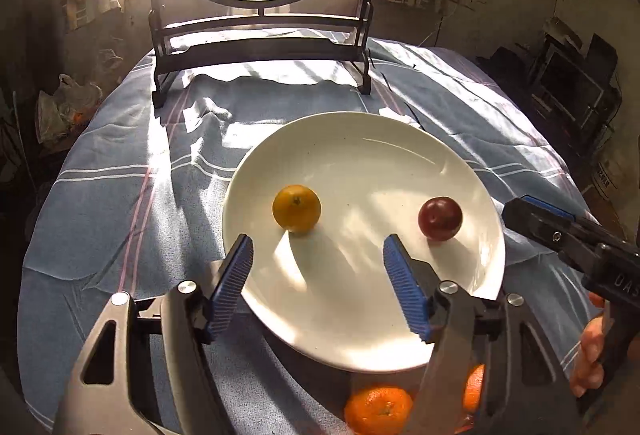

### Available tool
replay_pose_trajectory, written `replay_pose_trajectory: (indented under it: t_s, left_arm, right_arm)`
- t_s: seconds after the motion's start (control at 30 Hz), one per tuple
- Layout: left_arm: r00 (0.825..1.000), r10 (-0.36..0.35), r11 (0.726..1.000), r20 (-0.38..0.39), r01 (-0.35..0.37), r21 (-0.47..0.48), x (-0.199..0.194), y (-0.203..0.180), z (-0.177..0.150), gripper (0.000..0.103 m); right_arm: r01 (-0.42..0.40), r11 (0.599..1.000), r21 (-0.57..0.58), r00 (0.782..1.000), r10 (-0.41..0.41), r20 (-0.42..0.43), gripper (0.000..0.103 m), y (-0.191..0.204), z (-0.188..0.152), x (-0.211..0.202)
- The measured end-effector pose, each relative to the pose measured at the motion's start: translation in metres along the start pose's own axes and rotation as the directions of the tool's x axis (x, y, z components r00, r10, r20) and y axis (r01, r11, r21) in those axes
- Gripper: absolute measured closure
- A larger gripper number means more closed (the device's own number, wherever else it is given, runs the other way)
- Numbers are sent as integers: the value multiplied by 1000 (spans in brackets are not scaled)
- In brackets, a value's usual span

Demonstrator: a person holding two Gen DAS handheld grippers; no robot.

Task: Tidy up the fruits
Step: 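Carry the yellow fruit onto the white plate and open left tool while right tool releases the apple there, then grasp a red apple with left tool while right tool grasps a brown date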

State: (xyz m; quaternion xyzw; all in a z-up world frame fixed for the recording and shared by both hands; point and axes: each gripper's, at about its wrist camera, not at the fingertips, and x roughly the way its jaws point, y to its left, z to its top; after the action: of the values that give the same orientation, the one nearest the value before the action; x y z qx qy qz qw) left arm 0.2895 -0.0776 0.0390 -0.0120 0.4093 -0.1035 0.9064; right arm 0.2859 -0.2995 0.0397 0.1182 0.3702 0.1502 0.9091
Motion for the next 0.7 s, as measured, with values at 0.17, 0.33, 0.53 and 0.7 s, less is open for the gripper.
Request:
replay_pose_trajectory:
  t_s: [0.17,0.33,0.53,0.7]
  left_arm:
    - [1000,-7,999,28,6,46,-50,5,-49,26]
    - [1000,8,995,12,-9,100,-89,15,-116,26]
    - [998,58,995,15,-59,81,-113,36,-168,26]
    - [996,85,987,27,-88,135,-109,25,-183,28]
  right_arm:
    - [9,999,-42,999,-7,33,40,0,-44,-50]
    - [1,999,-32,999,0,37,36,-5,-110,-96]
    - [8,998,-56,995,-2,99,36,8,-164,-141]
    - [37,989,-146,993,-20,116,37,30,-188,-159]
